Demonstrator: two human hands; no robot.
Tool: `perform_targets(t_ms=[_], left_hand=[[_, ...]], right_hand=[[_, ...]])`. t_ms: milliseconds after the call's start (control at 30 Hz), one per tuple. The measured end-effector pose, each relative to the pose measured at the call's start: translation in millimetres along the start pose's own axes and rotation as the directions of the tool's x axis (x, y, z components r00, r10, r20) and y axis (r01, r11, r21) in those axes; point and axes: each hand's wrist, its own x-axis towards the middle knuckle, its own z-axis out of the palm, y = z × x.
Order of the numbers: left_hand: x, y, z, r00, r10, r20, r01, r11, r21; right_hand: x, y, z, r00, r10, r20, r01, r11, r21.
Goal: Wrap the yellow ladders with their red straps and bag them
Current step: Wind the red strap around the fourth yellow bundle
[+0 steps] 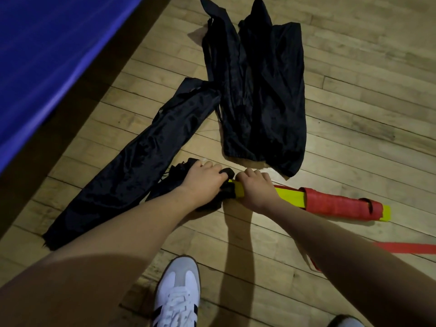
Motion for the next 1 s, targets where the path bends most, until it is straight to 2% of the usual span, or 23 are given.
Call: perform_targets(t_ms=[133, 200, 333, 467, 633, 800, 900, 1000], left_hand=[[3, -4, -5, 0.997, -0.005, 0.080, -0.002, 0.997, 0.083], [2, -3, -8, 0.996, 0.006, 0.091, -0.015, 0.995, 0.101], [-4, 3, -7, 0.999, -0.038, 0.020, 0.037, 0.997, 0.073], [2, 12, -8, 0.997, -0.072, 0.001, 0.072, 0.997, 0.007], [-7, -14, -11, 0.961, -0.257, 0.105, 0.258, 0.966, 0.012], [-32, -47, -11, 0.909, -0.408, 0.090, 0.398, 0.911, 0.109], [-35, -49, -8, 0.923, -0.382, 0.031, 0.374, 0.915, 0.149], [-30, -41, -2, 0.967, -0.249, 0.060, 0.252, 0.967, -0.031]], right_hand=[[1, -1, 3, 0.999, -0.033, -0.010, 0.032, 0.995, -0.090], [2, -5, 2, 1.000, -0.023, -0.008, 0.023, 0.999, -0.034], [3, -7, -7, 0.999, 0.005, -0.034, 0.000, 0.991, 0.135], [-2, -4, -16, 0.998, -0.003, -0.069, 0.014, 0.987, 0.162], [-11, -4, -23, 0.993, 0.066, -0.094, -0.054, 0.991, 0.118], [-9, -11, -21, 0.983, 0.169, -0.067, -0.162, 0.982, 0.100], [-6, -14, -16, 0.980, 0.188, -0.067, -0.184, 0.981, 0.058], [-2, -15, -11, 0.984, 0.174, -0.037, -0.173, 0.985, 0.022]])
